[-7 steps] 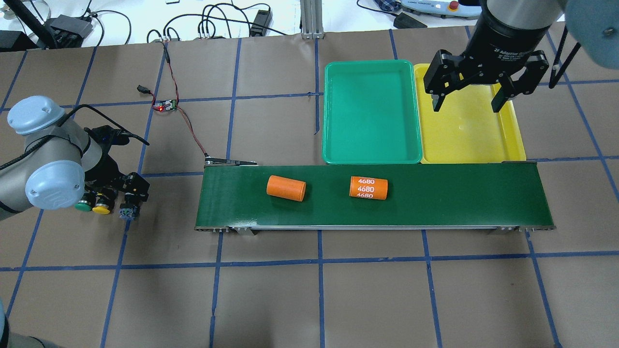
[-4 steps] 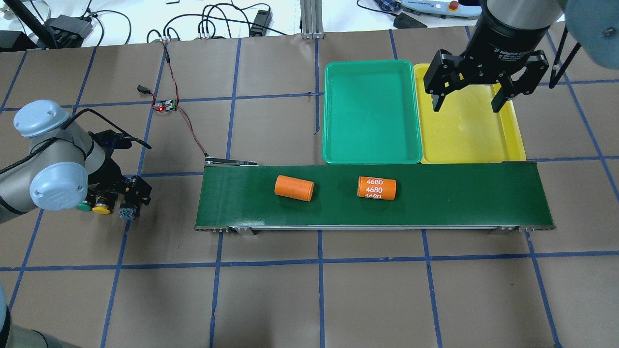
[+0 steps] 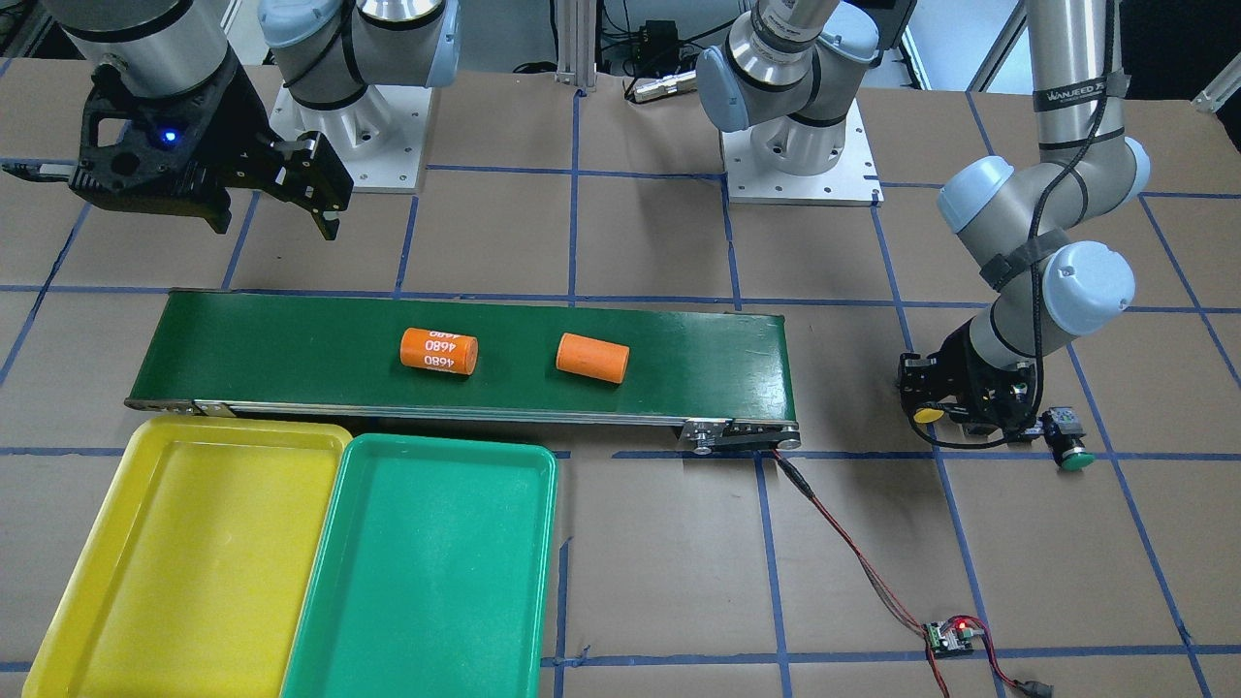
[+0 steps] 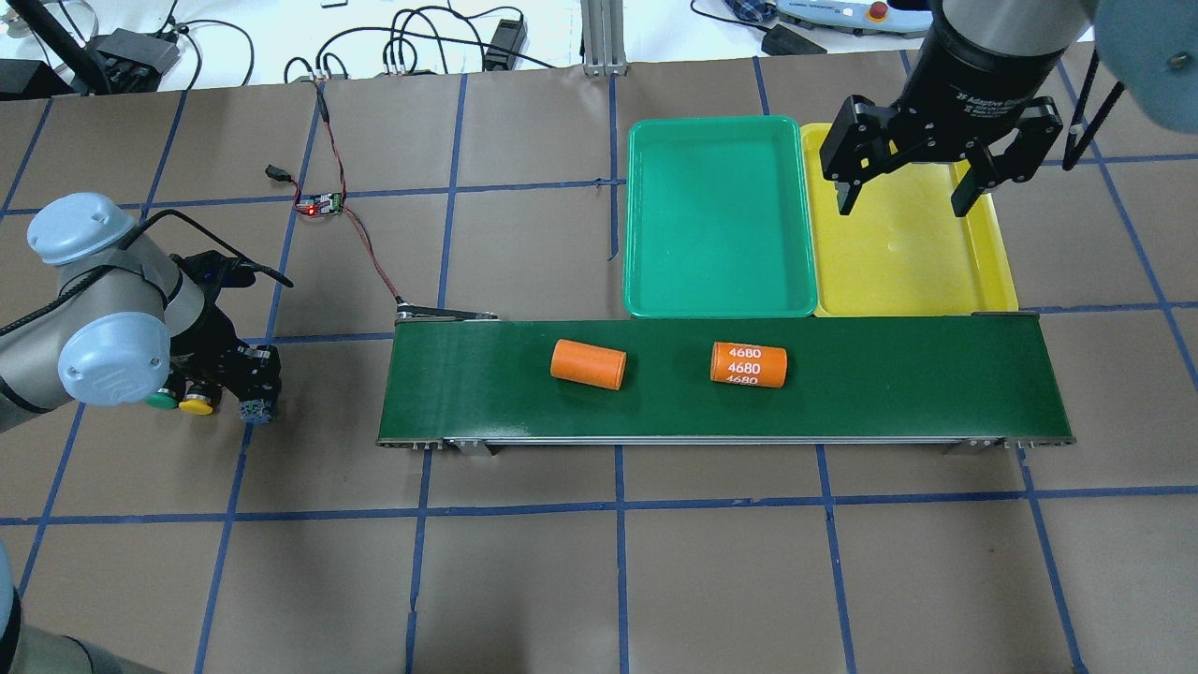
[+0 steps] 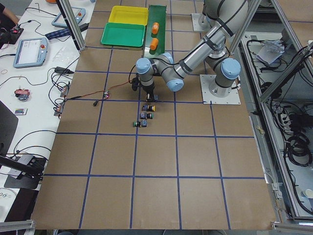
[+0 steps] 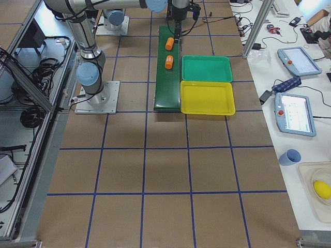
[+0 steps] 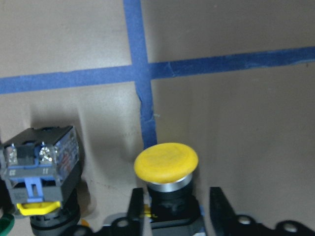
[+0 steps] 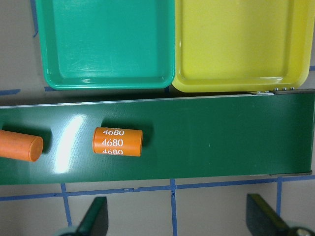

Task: Sort buttons by color to trays
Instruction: 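Grasp the yellow-capped push button with the left gripper, then carry the yellow button onto the belt and open the left gripper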

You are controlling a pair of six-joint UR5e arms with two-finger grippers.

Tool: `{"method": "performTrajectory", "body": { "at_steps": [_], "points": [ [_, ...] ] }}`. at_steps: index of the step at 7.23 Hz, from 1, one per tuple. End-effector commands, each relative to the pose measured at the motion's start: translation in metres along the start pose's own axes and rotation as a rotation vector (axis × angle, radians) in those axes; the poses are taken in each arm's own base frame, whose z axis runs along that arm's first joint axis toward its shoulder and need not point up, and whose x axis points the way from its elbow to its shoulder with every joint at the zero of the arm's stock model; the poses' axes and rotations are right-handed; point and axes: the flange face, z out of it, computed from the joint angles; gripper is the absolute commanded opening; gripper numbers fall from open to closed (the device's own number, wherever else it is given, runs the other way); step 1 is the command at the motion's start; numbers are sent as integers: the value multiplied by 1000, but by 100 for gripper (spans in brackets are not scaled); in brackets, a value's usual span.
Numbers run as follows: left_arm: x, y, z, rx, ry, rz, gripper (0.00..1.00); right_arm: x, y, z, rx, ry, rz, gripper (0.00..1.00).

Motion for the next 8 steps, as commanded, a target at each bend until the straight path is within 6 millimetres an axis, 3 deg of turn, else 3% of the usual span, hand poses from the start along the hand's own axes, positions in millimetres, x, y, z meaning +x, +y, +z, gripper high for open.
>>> {"method": "performTrajectory", "body": {
  "at_steps": [1,2,4,6,8],
  "points": [
    [6,-9,-31,48,-27,8,0,0,0,0,1,0,0,100],
    [11,-20,-58,72,-6,21,0,0,0,0,0,0,0,100],
    [64,-43,-106,47,19,73,0,0,0,0,1,0,-2,100],
    [126,-46,-111,72,57,175,0,0,2,-3,6,-2,9,100],
    [167,-45,-109,64,54,172,0,-1,2,-6,11,-19,0,100]
  ]
}}
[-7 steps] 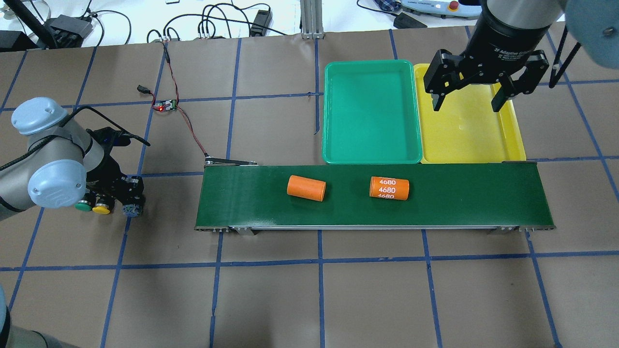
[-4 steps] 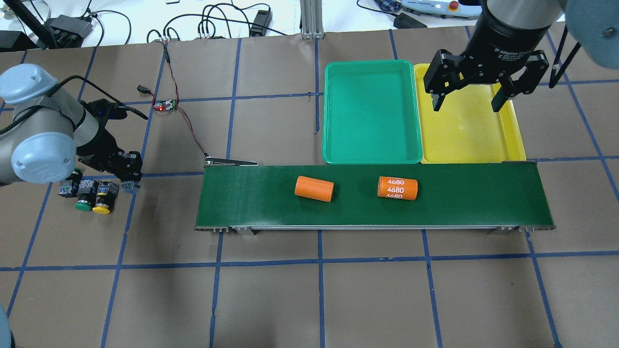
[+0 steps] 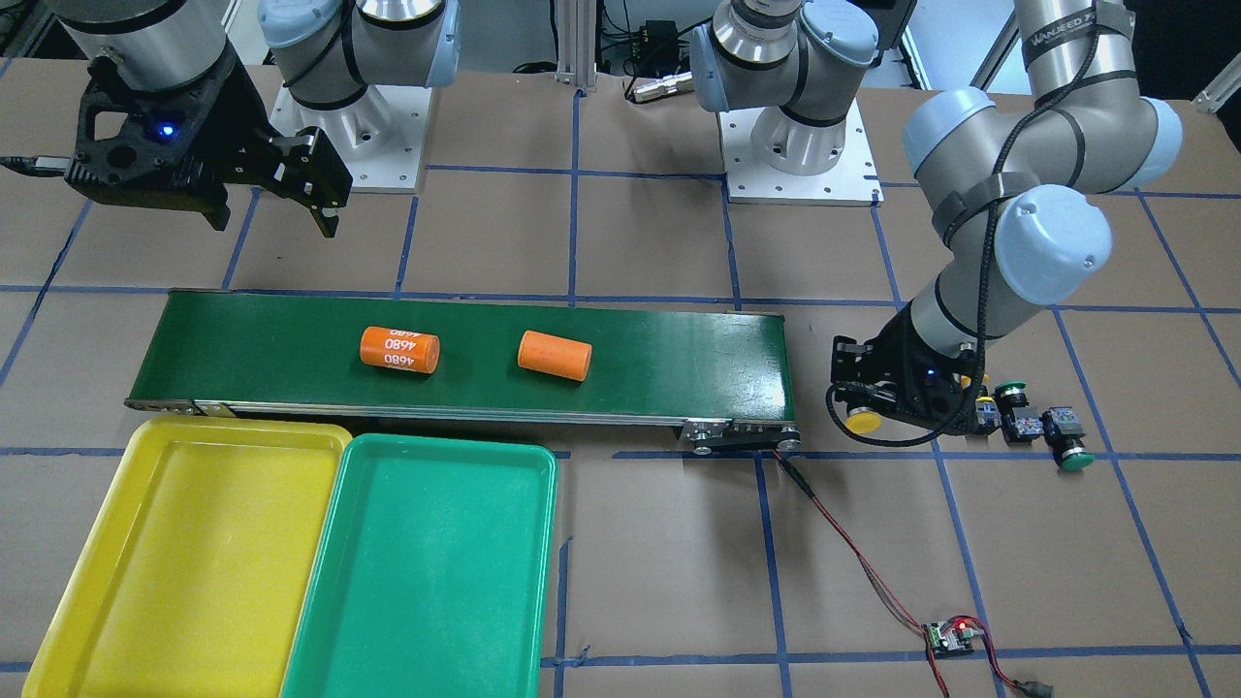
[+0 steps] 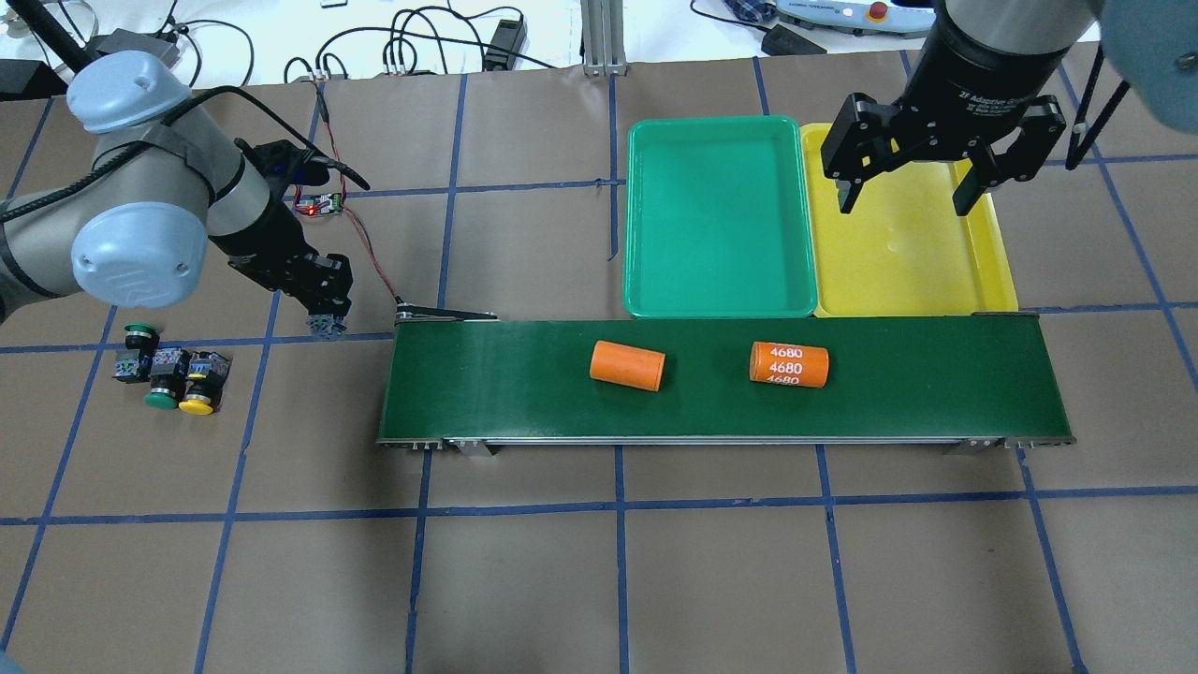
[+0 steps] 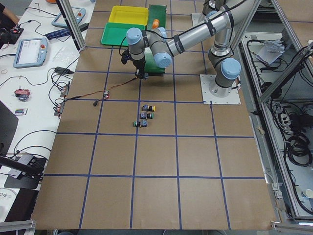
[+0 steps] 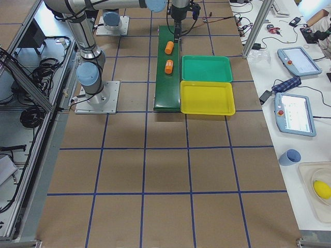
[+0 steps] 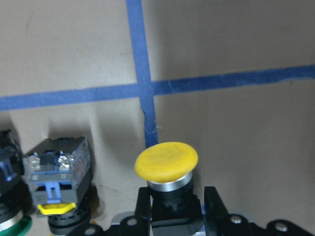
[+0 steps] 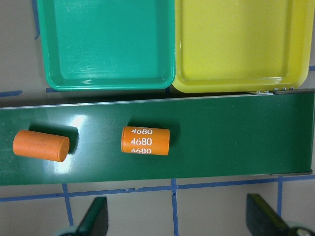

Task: Sort buttons by color to trays
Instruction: 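Carry the yellow button onto the belt and open the left gripper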

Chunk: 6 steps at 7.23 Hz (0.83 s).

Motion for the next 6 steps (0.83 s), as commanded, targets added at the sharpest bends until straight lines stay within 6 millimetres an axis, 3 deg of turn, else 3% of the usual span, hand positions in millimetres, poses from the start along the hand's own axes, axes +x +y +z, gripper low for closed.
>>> {"method": "performTrajectory", "body": {
  "at_steps": [1,2,3,5,6],
  "points": [
    [55,-3,12,-22,3,-8,0,0,3,-5,5,-10,-3,100],
    [74,7,30,-52,6,-30,0,1,15,-4,-57,9,4,100],
    [77,16,45,-57,7,-29,0,0,19,-2,-79,0,11,100],
    [83,24,36,-39,4,-25,0,-1,20,-6,-68,-10,10,100],
    [84,27,37,-45,5,-25,29,-2,19,-9,-65,-24,-3,100]
  ]
}}
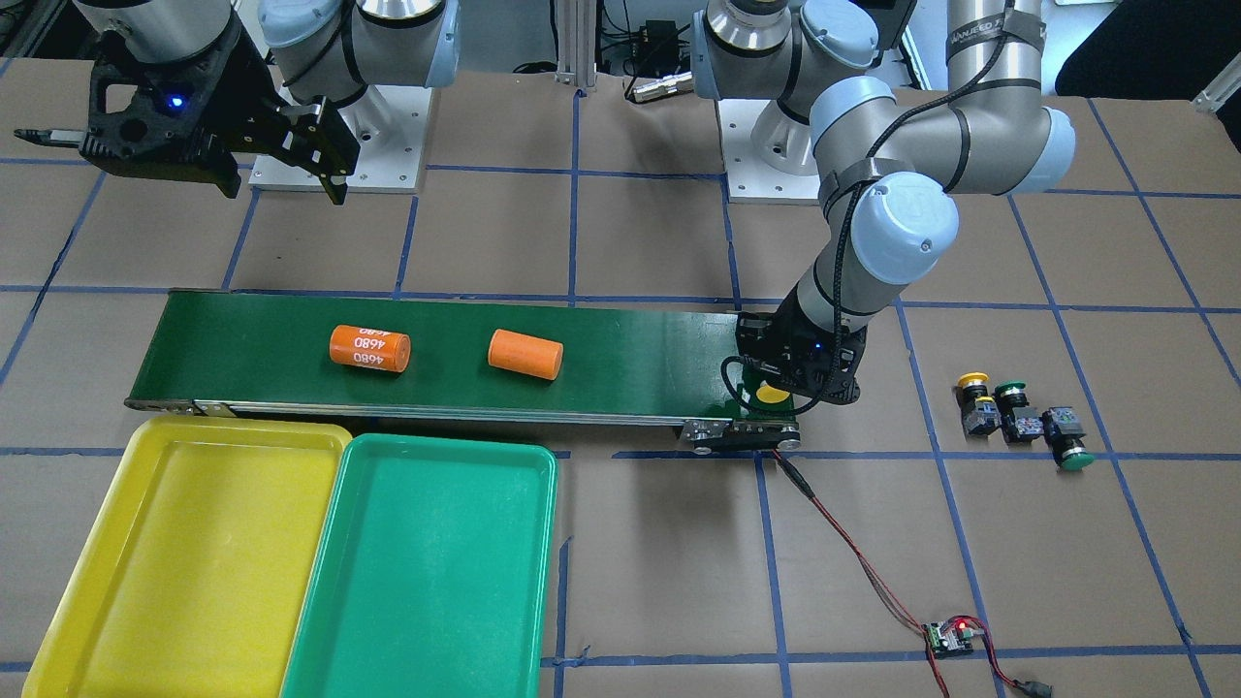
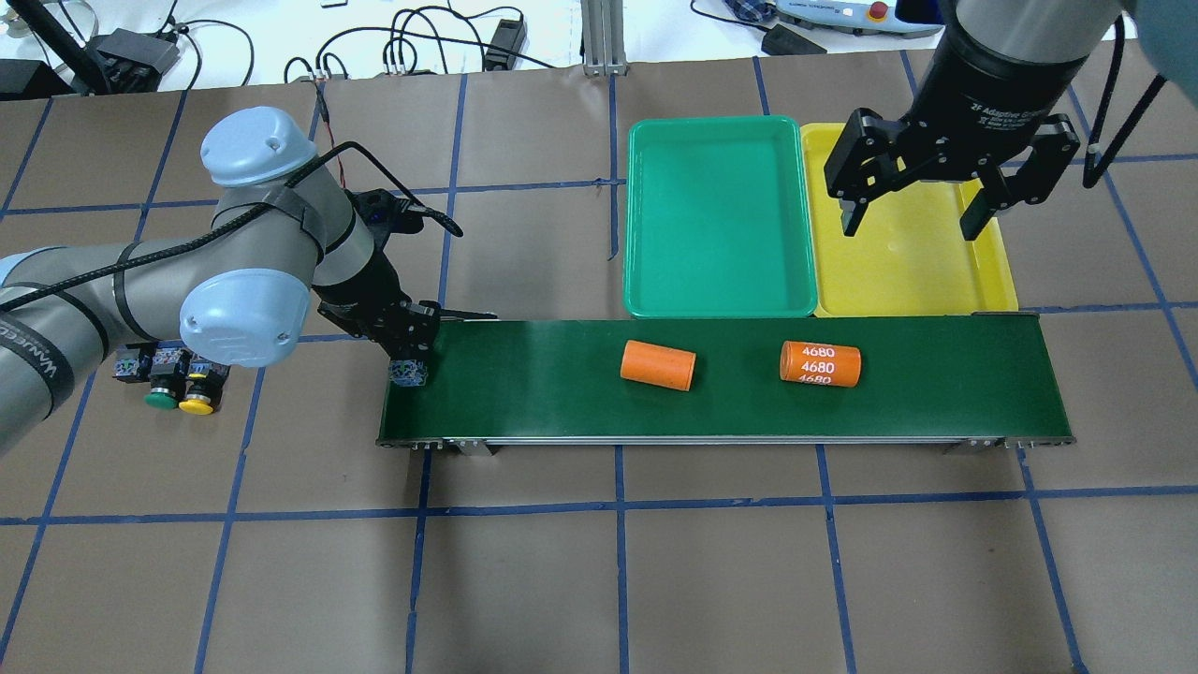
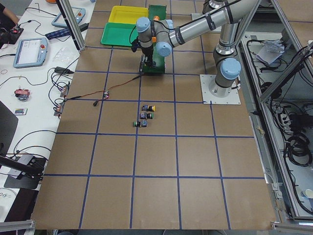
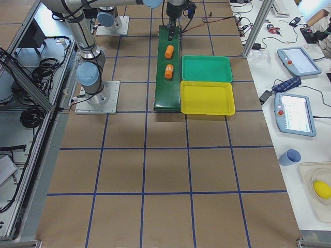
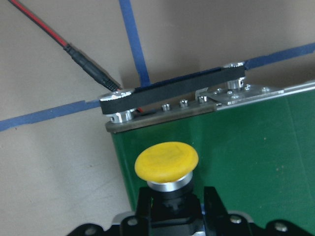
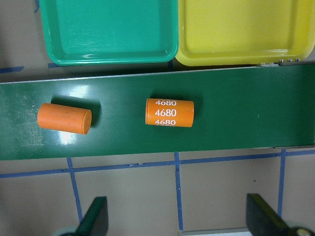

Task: Sort buttons by color to trays
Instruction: 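Carry the yellow button onto the belt and open the left gripper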

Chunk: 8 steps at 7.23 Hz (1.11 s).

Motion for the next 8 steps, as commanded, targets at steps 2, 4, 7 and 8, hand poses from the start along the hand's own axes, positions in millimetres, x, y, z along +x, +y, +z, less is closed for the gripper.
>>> {"method": "performTrajectory", "body": {
  "at_steps": [2,4,7,8],
  "points": [
    [2,4,4,-6,2,0,100,0,0,-1,-6,-14,-8,100],
    [4,6,-15,29,-9,6,100,0,0,2,-13,-5,-9,100],
    [-45,2,-66,90,-89,-67,100,3,-3,7,-22,-18,-1,100],
    [-96,8,-68,95,-86,-141,100,2,-1,7,-21,-21,-1,100]
  ]
}}
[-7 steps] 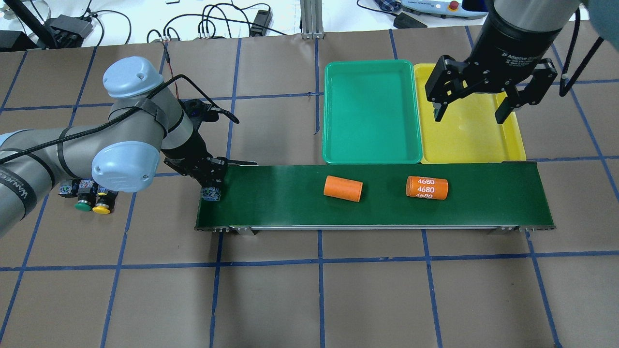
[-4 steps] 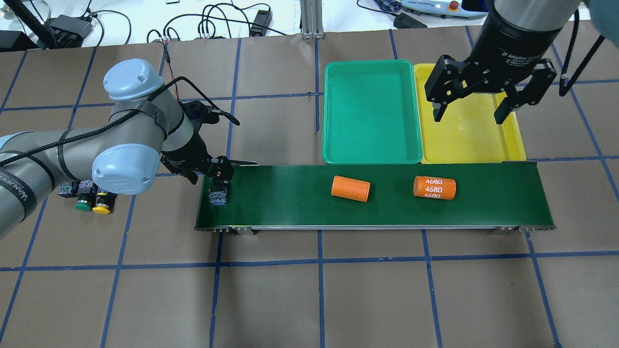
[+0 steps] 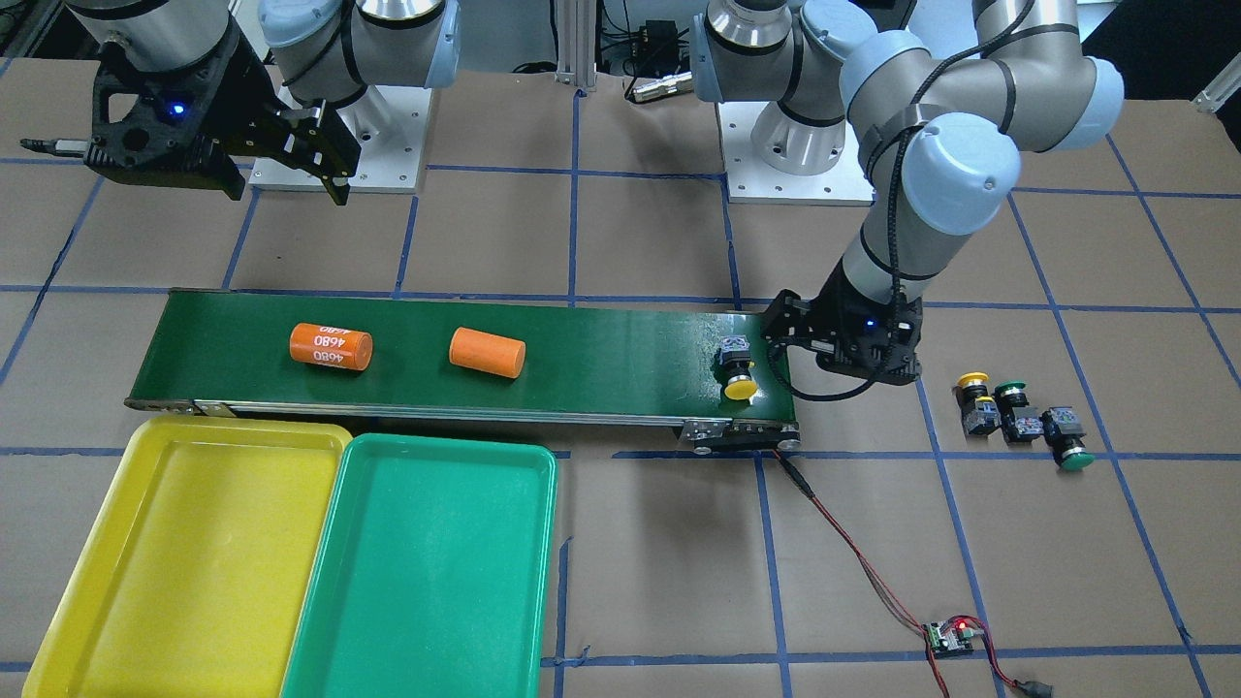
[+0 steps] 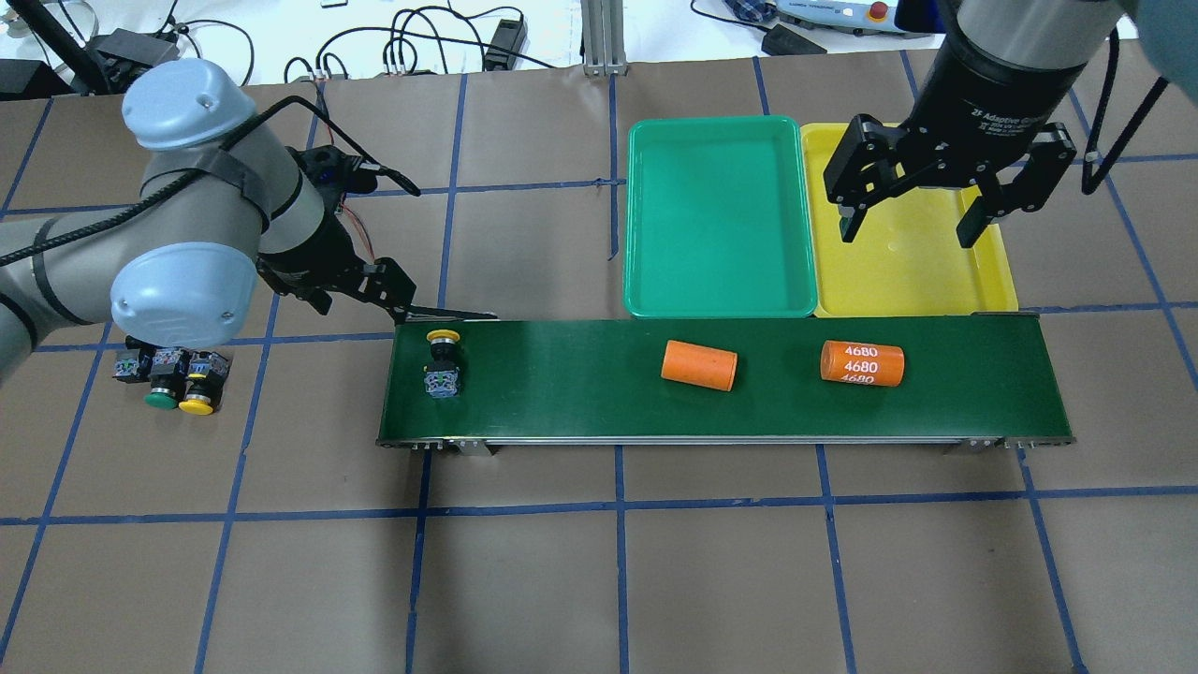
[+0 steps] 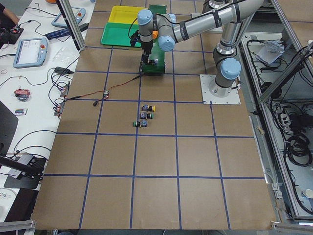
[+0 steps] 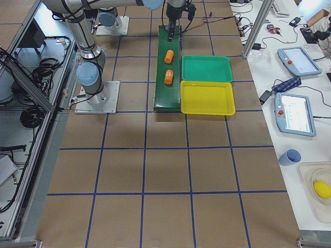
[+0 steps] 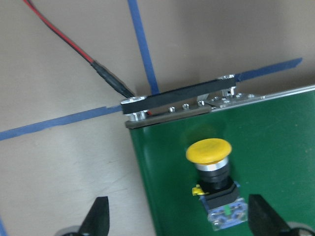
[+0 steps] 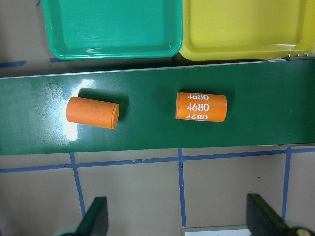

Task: Sort buttons by color to trays
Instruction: 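Return the left gripper to the buttons while the right gripper lowers toward the trays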

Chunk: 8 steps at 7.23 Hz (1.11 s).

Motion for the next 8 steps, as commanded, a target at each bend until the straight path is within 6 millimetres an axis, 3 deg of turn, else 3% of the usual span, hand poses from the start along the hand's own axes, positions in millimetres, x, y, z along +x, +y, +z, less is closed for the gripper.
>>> {"method": "performTrajectory", "body": {
  "at_steps": [1,3,5,8],
  "points": [
    [-87,8,-2,6,-18,-60,100,-2,1,0,7,-5,-1,100],
    [-142,17,10,-14,-6,-118,100,-2,1,1,1,-4,-2,100],
    [-183,22,31,-18,2,-60,100,-5,0,0,4,-5,-2,100],
    [-205,19,70,-23,3,-46,100,-8,2,0,8,-6,-13,100]
  ]
}}
